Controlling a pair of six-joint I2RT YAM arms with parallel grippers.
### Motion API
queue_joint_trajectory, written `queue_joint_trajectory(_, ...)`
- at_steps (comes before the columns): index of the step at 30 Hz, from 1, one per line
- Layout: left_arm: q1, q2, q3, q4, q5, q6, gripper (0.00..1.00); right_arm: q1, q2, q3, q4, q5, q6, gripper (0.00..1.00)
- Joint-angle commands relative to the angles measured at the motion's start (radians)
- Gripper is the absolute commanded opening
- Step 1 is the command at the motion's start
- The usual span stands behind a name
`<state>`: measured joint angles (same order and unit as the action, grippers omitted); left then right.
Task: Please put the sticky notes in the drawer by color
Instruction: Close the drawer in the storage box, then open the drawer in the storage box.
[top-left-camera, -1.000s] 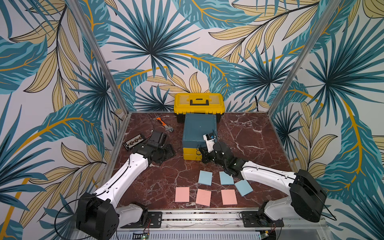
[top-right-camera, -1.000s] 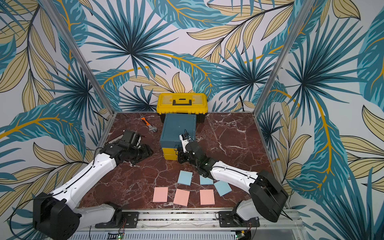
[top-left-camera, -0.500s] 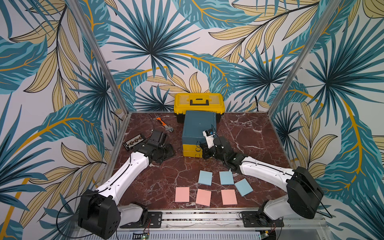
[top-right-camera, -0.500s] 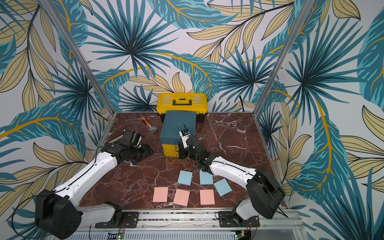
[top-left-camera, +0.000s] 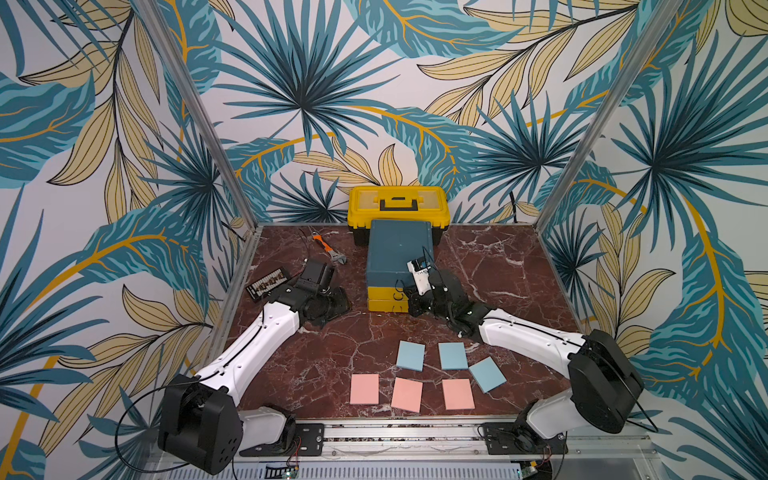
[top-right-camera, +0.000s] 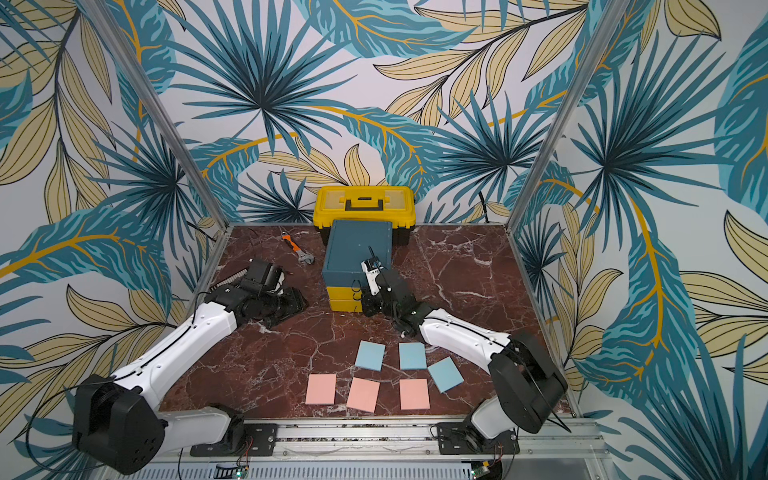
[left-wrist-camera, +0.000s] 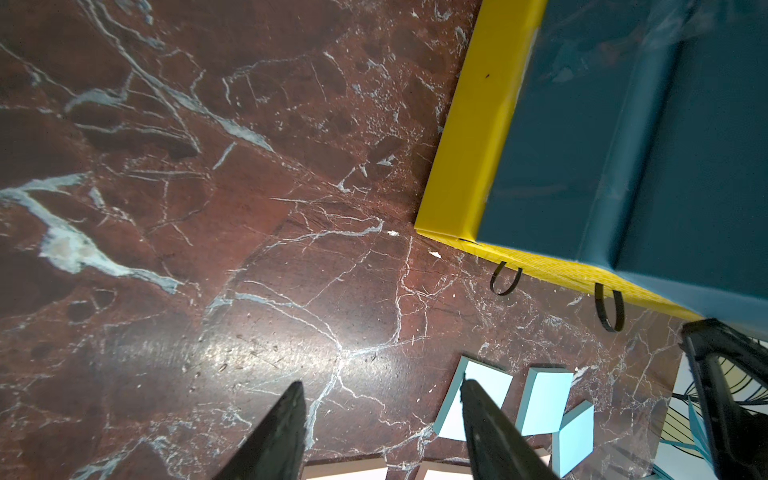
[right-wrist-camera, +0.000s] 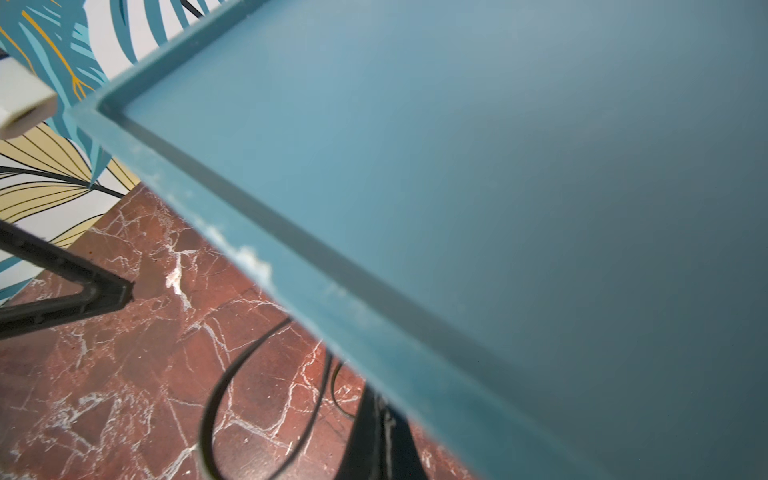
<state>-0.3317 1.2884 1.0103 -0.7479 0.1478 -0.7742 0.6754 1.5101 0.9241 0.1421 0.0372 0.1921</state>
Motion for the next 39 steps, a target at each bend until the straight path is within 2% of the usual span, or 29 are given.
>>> queue_joint_trajectory(1, 0.010, 0.005, -0.001, 0.019, 0.014, 0.006, 0.61, -0.024, -0.004, 0.018, -0.011, 0.017, -0.015, 0.00)
queue_joint_trajectory(7, 0.009, 0.000, 0.005, 0.013, 0.013, 0.007, 0.61, -0.024, -0.053, -0.034, 0.025, -0.081, 0.125, 0.00)
queue_joint_trajectory(9, 0.009, 0.000, 0.004, 0.019, 0.020, 0.007, 0.62, -0.022, -0.079, -0.088, 0.081, -0.117, 0.201, 0.12)
queue_joint_trajectory(12, 0.009, 0.003, 0.003, 0.024, 0.025, 0.011, 0.62, -0.021, -0.120, -0.161, 0.160, -0.154, 0.315, 0.21)
queue_joint_trajectory(17, 0.008, 0.005, -0.007, 0.048, 0.044, 0.013, 0.62, -0.017, -0.141, -0.268, 0.350, -0.208, 0.536, 0.47)
queue_joint_trajectory(21, 0.009, -0.001, -0.026, 0.070, 0.062, 0.009, 0.62, -0.008, -0.112, -0.323, 0.526, -0.203, 0.713, 0.57)
queue_joint_trajectory(28, 0.010, -0.045, -0.047, 0.078, 0.059, 0.019, 0.62, 0.016, -0.071, -0.371, 0.697, -0.082, 0.919, 0.56)
queue_joint_trajectory(32, 0.011, -0.073, -0.061, 0.082, 0.064, 0.016, 0.62, 0.041, -0.074, -0.402, 0.710, 0.019, 1.010, 0.40)
queue_joint_trajectory(34, 0.011, -0.090, -0.072, 0.090, 0.073, 0.010, 0.62, 0.075, -0.091, -0.427, 0.702, 0.103, 1.059, 0.37)
queue_joint_trajectory(39, 0.011, -0.113, -0.097, 0.124, 0.102, 0.004, 0.62, 0.206, -0.116, -0.417, 0.640, 0.305, 1.085, 0.37)
